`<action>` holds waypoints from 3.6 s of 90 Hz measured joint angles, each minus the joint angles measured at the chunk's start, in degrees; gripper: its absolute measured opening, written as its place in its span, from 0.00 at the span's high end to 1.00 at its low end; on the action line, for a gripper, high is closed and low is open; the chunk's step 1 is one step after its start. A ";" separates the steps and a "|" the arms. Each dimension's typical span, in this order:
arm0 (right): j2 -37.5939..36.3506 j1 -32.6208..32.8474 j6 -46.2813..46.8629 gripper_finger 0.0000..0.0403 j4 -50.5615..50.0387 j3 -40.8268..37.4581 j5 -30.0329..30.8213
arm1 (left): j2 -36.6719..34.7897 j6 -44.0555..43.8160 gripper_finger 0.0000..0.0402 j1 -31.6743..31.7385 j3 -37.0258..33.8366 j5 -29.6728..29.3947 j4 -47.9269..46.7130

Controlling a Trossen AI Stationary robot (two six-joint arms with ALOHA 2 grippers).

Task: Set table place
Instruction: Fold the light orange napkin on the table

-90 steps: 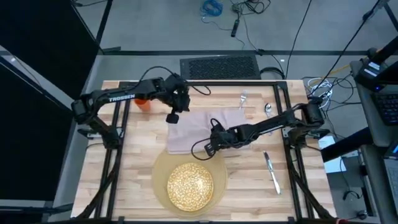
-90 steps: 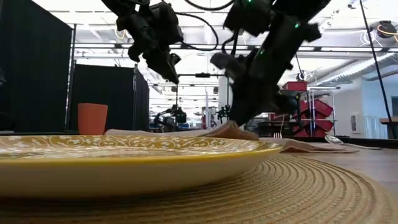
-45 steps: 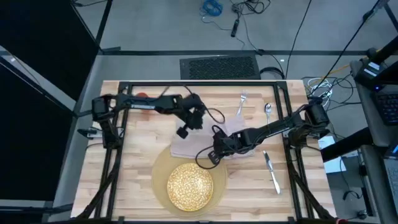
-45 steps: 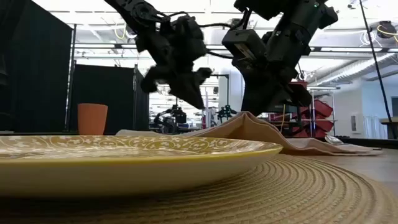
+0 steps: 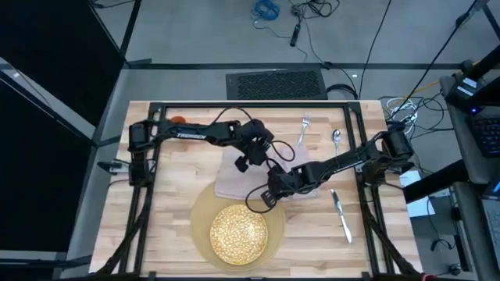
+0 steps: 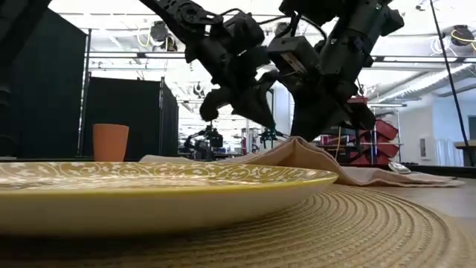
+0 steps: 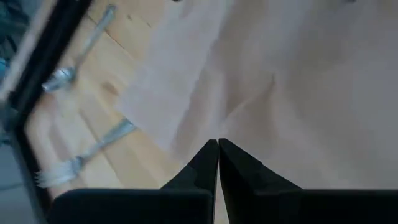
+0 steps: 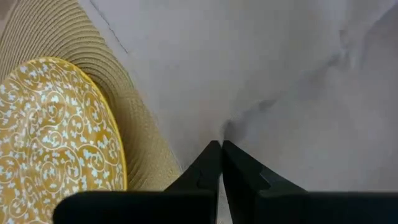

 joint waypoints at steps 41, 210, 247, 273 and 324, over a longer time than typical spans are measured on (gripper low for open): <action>0.00 0.00 0.60 1.00 0.02 0.00 -1.48 | 8.06 -10.07 1.00 -1.03 -0.04 -13.68 11.62; 0.00 -1.13 0.00 1.00 -0.28 -0.11 -3.45 | 5.70 -19.40 0.78 -5.14 0.69 -13.28 14.60; 0.22 -1.05 1.04 1.00 -1.28 -0.33 -8.79 | 11.36 -9.12 0.78 -5.45 8.14 -10.14 4.54; -0.33 -1.10 -0.63 1.00 -1.68 0.02 -7.94 | 11.63 -2.89 0.78 -5.72 10.12 -10.86 -9.25; -0.24 -0.85 -2.98 1.00 -1.46 0.02 -10.14 | 11.47 -4.42 0.78 -4.25 10.93 -19.23 -3.27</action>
